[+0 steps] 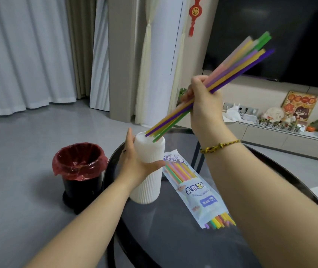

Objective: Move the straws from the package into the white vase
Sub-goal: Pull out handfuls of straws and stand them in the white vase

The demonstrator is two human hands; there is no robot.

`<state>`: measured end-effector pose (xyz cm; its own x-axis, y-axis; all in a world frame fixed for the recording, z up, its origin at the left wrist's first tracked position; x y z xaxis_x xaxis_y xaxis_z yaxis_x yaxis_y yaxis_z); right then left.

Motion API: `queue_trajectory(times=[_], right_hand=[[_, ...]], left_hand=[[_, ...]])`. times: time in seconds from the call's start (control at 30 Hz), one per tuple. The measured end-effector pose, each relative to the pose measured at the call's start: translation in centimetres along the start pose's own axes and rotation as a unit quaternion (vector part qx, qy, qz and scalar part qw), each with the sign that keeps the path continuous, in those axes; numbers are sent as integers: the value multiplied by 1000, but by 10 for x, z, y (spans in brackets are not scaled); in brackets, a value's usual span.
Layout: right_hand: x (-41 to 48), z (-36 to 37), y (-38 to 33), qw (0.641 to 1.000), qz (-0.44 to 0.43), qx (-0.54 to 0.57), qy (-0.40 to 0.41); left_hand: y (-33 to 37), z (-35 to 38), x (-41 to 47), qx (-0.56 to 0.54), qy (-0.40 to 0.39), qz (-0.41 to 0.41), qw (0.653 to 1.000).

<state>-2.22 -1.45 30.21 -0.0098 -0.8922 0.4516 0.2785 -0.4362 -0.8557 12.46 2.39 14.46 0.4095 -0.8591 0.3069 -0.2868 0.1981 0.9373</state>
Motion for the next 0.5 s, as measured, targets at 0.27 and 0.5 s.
queue_trajectory(times=[0.27, 0.5], right_hand=[[-9, 21, 73, 980, 68, -162, -91], [-10, 23, 118, 935, 158, -280, -150]], left_hand=[[-9, 5, 12, 2, 24, -7, 1000], [-15, 4, 13, -20, 14, 3, 1000]])
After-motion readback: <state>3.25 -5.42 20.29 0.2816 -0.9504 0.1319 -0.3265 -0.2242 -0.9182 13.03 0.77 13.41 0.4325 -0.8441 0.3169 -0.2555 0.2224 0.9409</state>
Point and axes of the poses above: each hand's wrist, its own x-axis towards the middle knuckle, its own z-axis out of the palm, y = z × x, the point moved 8 cm from there along x, towards the middle knuckle, and after that the axes turned 7 degrees about -x, right-handed, at the moved point
